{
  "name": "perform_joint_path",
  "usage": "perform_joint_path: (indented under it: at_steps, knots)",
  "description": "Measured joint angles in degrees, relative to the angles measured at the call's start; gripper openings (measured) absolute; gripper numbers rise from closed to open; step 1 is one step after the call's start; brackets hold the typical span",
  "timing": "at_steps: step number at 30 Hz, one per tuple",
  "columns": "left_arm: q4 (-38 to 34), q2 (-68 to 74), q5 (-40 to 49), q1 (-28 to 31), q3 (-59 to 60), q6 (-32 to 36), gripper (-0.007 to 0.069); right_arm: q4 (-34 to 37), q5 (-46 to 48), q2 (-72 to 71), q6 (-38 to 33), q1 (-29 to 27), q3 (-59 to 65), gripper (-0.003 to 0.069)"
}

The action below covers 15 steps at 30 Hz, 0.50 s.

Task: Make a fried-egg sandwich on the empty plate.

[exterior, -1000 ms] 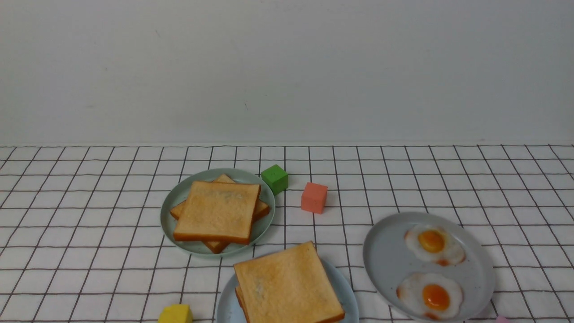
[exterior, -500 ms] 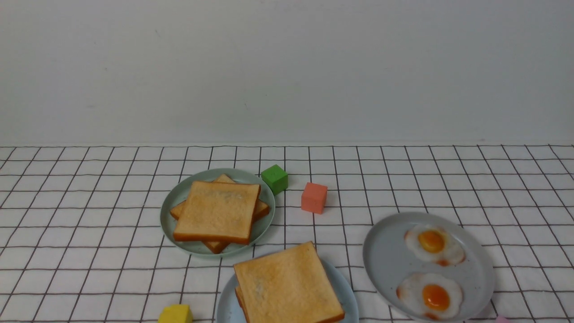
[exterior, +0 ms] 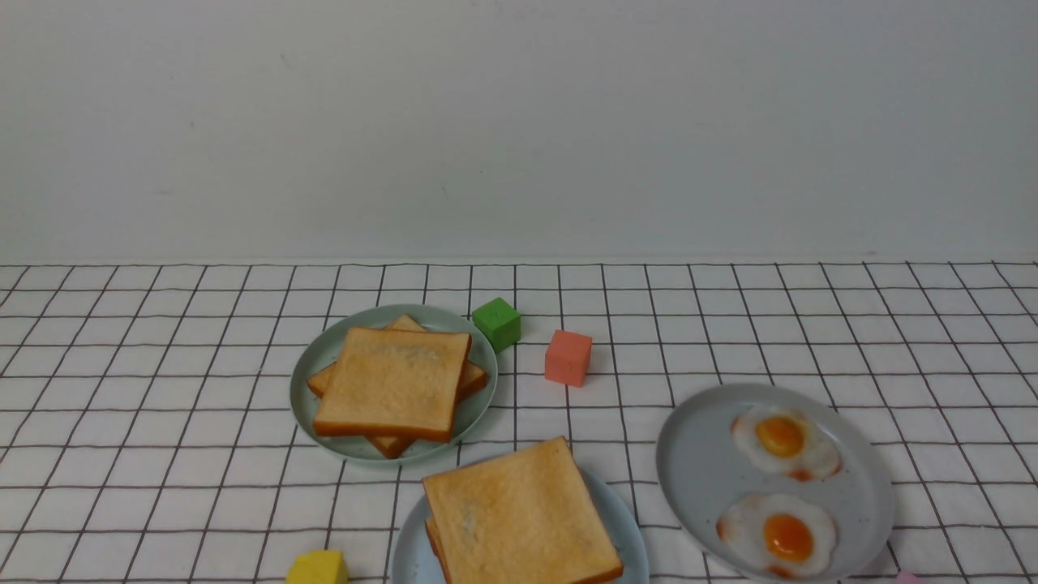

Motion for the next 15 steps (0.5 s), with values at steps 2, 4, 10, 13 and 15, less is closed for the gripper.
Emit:
perform_joint_path:
  at_steps: [2,4,10,13,15]
  knots:
    - [0.00,0.00,0.00,0.00,0.00,0.00,0.0047,0.00,0.00,0.00,0.00,0.00,0.00,0.0119]
    - [0.00,0.00,0.00,0.00,0.00,0.00,0.0048,0.00,0.00,0.00,0.00,0.00,0.00,0.0121]
    - [0.00,0.00,0.00,0.00,0.00,0.00,0.0049,0.00,0.00,0.00,0.00,0.00,0.00,0.0129]
    - [0.00,0.00,0.00,0.00,0.00,0.00,0.0050,0.00,0.00,0.00,0.00,0.00,0.00,0.0132]
    - [0.00,0.00,0.00,0.00,0.00,0.00,0.0050,0.00,0.00,0.00,0.00,0.00,0.00,0.0134]
